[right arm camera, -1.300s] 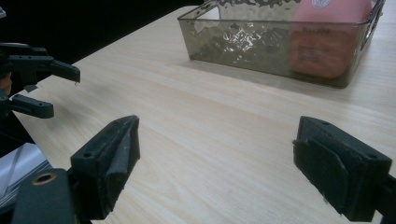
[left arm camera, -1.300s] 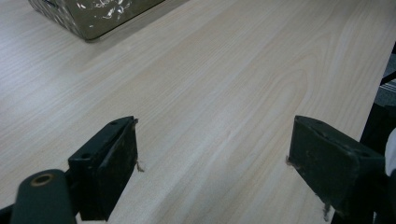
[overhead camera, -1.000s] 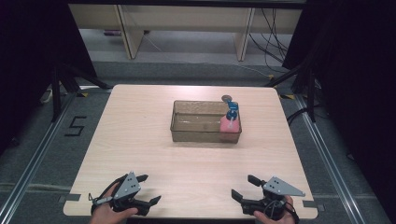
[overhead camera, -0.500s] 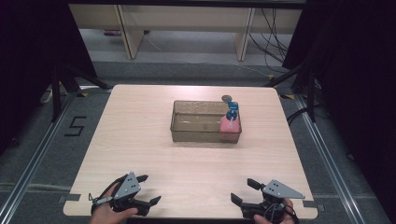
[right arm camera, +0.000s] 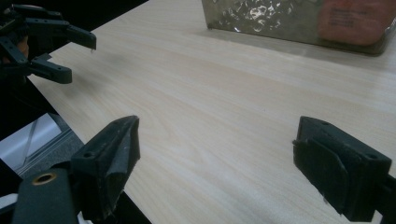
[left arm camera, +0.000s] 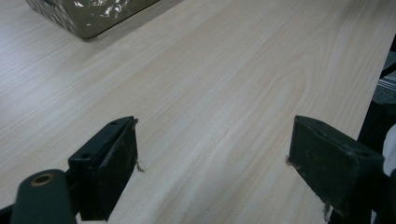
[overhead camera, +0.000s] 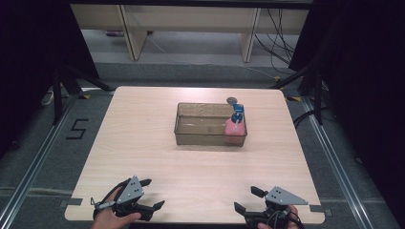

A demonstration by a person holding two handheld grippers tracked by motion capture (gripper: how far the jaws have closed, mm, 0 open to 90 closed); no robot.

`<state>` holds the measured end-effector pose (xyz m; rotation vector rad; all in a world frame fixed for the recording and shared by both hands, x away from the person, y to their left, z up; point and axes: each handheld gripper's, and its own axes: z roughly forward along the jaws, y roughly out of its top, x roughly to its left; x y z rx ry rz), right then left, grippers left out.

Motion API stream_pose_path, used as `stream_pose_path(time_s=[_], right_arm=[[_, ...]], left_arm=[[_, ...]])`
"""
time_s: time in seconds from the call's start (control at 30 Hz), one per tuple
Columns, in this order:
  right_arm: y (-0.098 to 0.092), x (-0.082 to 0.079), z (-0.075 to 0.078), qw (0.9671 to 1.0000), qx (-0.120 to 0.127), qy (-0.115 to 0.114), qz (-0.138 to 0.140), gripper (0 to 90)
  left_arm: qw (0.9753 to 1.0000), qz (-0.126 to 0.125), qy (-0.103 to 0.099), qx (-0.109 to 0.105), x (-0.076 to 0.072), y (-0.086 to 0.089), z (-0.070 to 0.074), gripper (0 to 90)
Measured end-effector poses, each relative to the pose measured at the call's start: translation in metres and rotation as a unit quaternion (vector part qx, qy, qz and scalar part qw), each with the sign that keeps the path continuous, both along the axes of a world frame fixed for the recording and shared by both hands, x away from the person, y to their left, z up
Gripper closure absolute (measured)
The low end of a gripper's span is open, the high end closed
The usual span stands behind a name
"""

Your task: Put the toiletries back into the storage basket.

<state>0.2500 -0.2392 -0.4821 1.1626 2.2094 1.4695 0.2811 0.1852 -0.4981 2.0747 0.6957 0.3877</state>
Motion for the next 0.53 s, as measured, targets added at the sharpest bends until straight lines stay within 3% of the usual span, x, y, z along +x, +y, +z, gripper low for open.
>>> stream_pose_path(time_s=[0.17,0.53], right_arm=[[-0.0003,0.0005,-0.0008,0.9999,-0.006,-0.007,0.003,15.6],[0.0023,0.0004,-0.0023,0.9999,-0.003,0.001,0.011,15.6]], left_arm=[[1.0000,0.000,-0.001,0.000,0.0000,-0.0001,0.0001,15.1],[1.0000,-0.004,-0.002,0.005,0.0007,0.0001,-0.0003,15.1]])
